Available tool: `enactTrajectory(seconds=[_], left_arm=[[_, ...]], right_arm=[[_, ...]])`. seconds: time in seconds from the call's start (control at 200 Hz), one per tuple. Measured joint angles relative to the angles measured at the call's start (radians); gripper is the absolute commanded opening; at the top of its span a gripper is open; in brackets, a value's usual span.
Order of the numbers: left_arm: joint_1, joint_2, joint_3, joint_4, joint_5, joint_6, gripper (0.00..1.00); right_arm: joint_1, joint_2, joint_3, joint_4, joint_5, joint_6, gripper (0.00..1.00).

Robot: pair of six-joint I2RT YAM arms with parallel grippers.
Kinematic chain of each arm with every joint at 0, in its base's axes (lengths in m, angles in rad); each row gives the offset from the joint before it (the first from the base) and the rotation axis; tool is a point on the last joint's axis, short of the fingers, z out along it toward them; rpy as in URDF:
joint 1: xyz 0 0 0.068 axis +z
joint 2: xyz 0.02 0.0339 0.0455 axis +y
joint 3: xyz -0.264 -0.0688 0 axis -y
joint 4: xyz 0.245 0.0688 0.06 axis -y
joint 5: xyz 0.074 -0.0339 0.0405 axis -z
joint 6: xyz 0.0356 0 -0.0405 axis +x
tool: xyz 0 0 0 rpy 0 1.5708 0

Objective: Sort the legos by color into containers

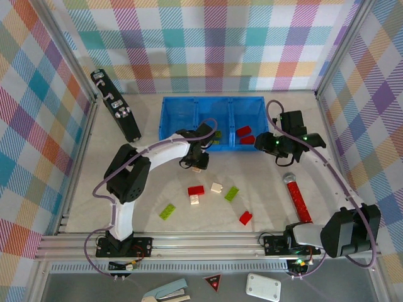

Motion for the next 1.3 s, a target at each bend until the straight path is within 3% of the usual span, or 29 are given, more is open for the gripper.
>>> enactTrajectory(seconds=[0.295, 0.585, 0.875, 1.3], left_arm=[[0.061, -0.107, 0.061, -0.053, -0.018, 0.008, 0.39], [0.176, -0.11, 0.182, -0.099, -0.015, 0.031, 0.4], [0.267, 0.051, 0.349, -0.103, -0.015, 0.045, 0.4], [0.31, 0.258, 0.516, -0.121, -0.006, 0.06, 0.39]], right_arm=[[0.0, -0.053, -0.068, -0.032, 0.003, 0.007, 0.49], [0.0, -0.121, -0.105, -0.062, 0.007, 0.011, 0.5], [0.0, -0.166, -0.123, -0.096, 0.007, 0.031, 0.5], [0.0, -0.254, -0.17, -0.137, 0.018, 0.046, 0.5]])
